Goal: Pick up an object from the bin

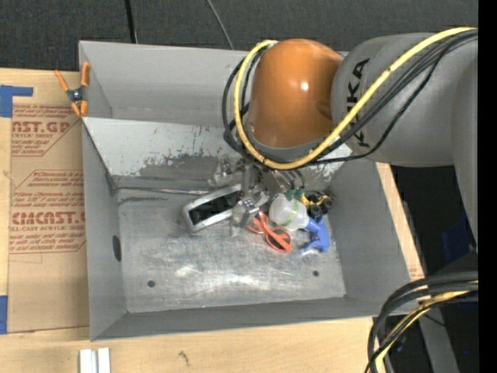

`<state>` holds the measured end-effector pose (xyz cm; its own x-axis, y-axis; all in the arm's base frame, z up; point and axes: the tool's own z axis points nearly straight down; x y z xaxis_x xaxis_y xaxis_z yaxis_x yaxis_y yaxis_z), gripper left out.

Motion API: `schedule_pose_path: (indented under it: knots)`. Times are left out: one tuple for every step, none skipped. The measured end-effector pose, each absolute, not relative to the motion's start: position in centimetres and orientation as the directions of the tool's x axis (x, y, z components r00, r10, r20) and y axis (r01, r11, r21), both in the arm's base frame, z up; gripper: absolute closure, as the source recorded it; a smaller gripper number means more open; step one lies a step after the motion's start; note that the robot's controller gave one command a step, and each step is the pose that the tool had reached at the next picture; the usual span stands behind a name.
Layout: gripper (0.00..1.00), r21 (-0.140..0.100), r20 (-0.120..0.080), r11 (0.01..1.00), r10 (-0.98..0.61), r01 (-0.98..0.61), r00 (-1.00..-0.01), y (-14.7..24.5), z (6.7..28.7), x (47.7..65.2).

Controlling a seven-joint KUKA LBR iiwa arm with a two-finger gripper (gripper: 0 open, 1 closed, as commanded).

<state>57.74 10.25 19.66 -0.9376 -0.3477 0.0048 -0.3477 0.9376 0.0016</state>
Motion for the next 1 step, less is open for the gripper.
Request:
schedule_pose_path:
  knots:
    - [1.0,0.003,0.011,0.909,-0.417,-0.417,-0.909,10.41,22.93,58.21]
